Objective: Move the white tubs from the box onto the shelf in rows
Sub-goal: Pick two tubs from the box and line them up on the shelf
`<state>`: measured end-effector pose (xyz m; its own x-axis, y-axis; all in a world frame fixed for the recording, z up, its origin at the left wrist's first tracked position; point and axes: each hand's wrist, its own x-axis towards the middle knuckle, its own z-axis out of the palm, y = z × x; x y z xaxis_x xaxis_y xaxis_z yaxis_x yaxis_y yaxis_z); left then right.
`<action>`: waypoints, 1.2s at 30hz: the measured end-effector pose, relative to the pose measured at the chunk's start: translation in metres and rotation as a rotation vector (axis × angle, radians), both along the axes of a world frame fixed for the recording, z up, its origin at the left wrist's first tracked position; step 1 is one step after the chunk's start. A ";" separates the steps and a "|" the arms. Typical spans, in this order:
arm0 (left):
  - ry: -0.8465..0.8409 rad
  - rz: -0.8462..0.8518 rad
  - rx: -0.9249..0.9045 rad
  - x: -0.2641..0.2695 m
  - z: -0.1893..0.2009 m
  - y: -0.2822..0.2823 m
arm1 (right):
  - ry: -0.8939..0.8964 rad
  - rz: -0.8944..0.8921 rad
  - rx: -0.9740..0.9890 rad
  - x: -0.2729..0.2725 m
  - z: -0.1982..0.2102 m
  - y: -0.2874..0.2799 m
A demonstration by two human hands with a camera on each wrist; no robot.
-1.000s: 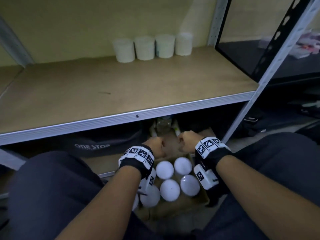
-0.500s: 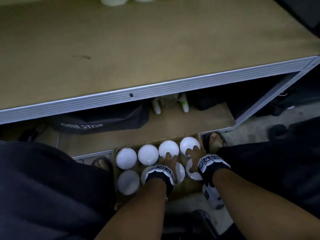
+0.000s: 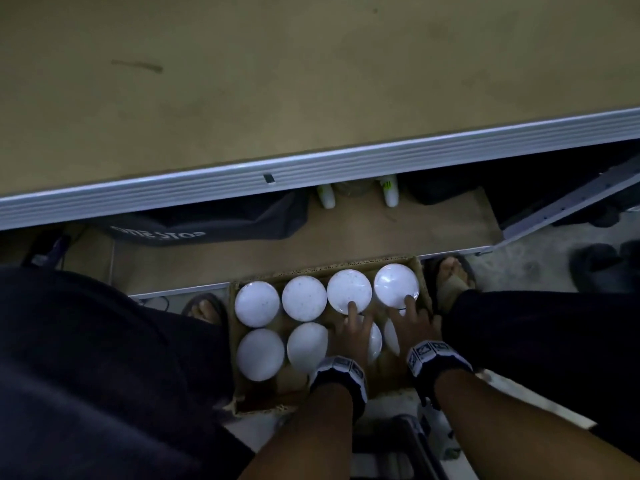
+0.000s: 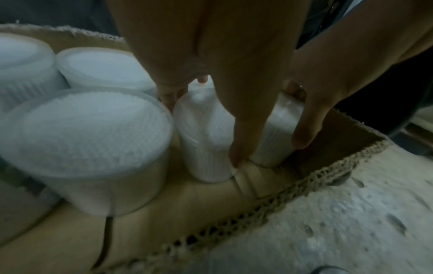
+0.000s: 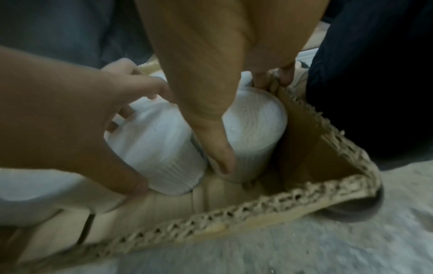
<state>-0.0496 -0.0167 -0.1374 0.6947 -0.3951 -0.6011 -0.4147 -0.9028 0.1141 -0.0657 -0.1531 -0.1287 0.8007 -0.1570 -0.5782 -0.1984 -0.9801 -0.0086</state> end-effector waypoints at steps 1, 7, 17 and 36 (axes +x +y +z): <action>0.008 -0.022 0.002 0.001 -0.005 -0.001 | 0.003 -0.007 0.002 0.004 0.015 0.005; 0.086 0.058 -0.097 0.015 0.039 0.004 | 0.135 0.013 0.016 0.017 0.092 0.016; 0.189 0.145 -0.126 0.044 0.130 0.023 | 0.169 0.086 0.055 0.031 0.189 0.017; -0.266 0.074 -0.445 0.087 0.379 0.069 | -0.358 0.040 0.315 0.048 0.385 0.011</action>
